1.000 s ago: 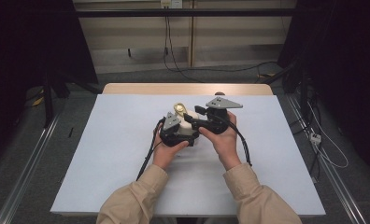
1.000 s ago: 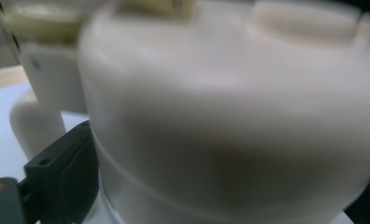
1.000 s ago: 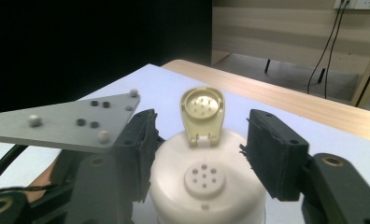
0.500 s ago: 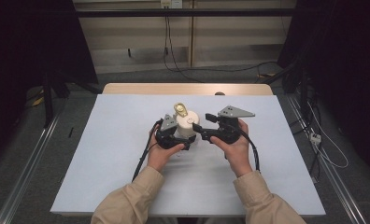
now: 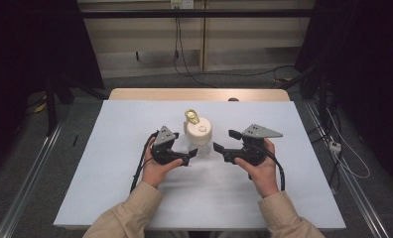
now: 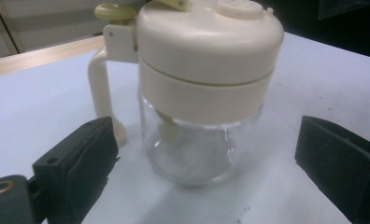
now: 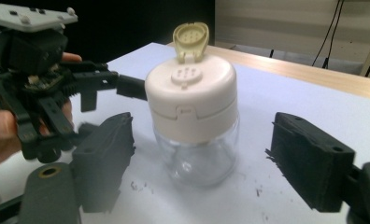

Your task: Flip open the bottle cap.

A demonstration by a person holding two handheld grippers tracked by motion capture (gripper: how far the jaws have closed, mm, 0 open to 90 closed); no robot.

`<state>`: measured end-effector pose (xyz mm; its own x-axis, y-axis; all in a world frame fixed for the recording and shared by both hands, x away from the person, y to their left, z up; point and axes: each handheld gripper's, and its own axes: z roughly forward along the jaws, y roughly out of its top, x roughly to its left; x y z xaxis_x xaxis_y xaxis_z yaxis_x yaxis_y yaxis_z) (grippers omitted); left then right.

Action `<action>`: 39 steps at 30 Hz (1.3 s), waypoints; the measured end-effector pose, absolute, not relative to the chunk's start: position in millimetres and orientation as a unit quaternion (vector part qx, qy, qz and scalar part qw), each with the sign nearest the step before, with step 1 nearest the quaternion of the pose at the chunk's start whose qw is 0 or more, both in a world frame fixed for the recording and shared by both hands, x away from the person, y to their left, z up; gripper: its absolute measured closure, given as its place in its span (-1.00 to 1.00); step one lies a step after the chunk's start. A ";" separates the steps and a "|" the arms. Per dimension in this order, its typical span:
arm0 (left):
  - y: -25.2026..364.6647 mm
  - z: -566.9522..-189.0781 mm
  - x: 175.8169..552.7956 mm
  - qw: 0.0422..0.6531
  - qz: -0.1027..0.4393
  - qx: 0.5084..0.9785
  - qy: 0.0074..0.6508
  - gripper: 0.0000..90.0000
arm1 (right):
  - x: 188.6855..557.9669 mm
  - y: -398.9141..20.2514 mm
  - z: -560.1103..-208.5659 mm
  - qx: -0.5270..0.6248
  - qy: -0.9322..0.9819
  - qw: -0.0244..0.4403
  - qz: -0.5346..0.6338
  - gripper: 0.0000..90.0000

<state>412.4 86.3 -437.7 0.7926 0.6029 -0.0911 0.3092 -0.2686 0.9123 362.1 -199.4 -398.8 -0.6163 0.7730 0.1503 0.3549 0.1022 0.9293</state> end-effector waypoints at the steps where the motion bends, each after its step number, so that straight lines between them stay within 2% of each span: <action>1: 89.8 -437.9 411.1 0.528 0.141 0.786 0.290 -0.89 | 360.6 -200.2 -401.1 0.391 0.719 0.194 0.541 -0.58; 9: 107.2 -437.9 402.4 0.527 0.134 0.789 0.286 -0.89 | 349.0 -208.6 -411.9 0.397 0.712 0.199 0.544 -0.70; 25: 144.6 -433.7 386.0 0.535 0.136 0.781 0.292 -0.90 | 324.2 -224.7 -422.5 0.390 0.719 0.223 0.530 -0.76; 39: 169.3 -434.8 376.1 0.536 0.142 0.778 0.297 -0.90 | 312.2 -243.7 -433.1 0.397 0.725 0.216 0.519 -0.82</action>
<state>376.1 169.3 -434.8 0.7836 0.6136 -0.0975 0.3100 -0.2501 0.9173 312.2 -243.7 -433.1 -0.5918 0.8001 0.0980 0.3504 0.1458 0.9252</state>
